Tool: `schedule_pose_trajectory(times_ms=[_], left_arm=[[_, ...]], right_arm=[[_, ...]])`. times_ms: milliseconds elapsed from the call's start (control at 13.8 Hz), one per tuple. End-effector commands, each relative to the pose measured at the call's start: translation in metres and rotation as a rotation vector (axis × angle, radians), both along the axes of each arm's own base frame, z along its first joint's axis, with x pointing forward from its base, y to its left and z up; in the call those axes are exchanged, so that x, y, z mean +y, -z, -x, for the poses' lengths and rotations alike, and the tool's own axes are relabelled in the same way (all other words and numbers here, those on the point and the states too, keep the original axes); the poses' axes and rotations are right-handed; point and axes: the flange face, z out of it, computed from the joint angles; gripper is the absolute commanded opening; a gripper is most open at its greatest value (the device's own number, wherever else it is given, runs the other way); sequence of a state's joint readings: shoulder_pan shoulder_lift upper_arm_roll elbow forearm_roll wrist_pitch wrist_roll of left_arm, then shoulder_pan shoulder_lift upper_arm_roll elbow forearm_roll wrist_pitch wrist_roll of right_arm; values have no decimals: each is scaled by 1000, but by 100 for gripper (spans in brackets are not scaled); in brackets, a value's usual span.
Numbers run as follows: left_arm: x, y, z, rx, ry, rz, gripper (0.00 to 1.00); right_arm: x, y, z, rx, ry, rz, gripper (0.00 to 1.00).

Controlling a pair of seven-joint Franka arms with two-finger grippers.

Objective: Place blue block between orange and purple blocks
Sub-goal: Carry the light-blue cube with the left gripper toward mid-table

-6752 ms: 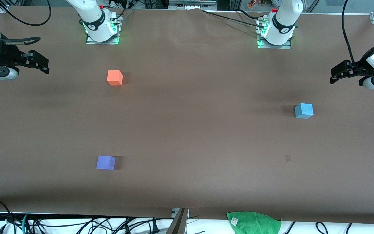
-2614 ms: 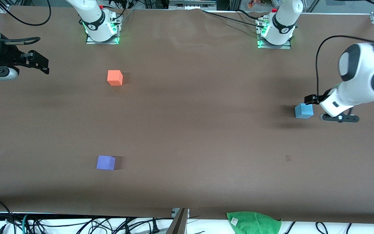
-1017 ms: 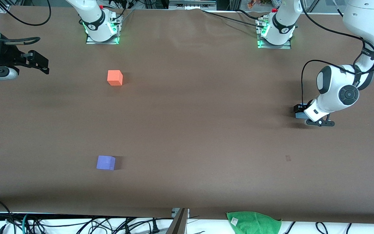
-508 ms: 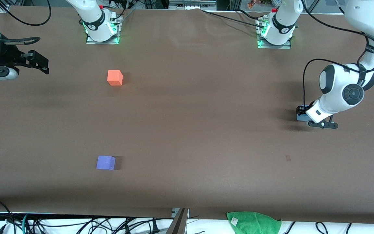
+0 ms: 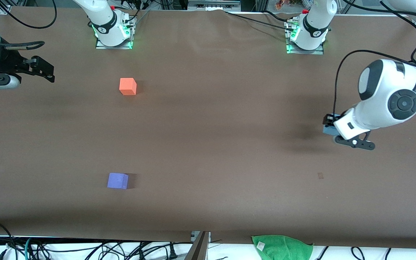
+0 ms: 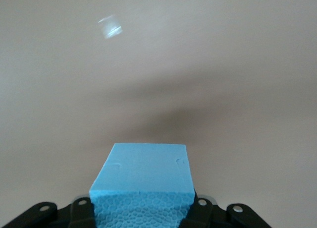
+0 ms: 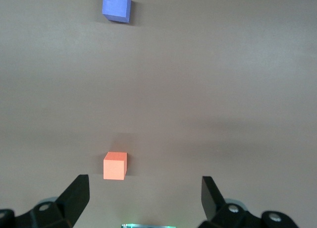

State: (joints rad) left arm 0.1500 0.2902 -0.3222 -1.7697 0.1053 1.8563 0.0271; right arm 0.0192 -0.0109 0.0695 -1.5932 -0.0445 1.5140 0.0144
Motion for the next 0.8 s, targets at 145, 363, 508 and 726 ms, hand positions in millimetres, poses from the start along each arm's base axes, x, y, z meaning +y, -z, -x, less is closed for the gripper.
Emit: schedule_pose_trajectory(times_ms=[145, 363, 508, 726], left_arm=[[-138, -9, 4, 12, -139, 40, 26], [-229, 29, 16, 56, -185, 38, 25], [-277, 62, 21, 35, -203, 65, 25], [-334, 122, 41, -1, -256, 105, 25]], right_arm=[[-4, -3, 1, -5, -10, 2, 100], [-4, -3, 1, -5, -10, 2, 100], [-4, -3, 1, -5, -10, 2, 100], [-4, -3, 1, -5, -10, 0, 100]])
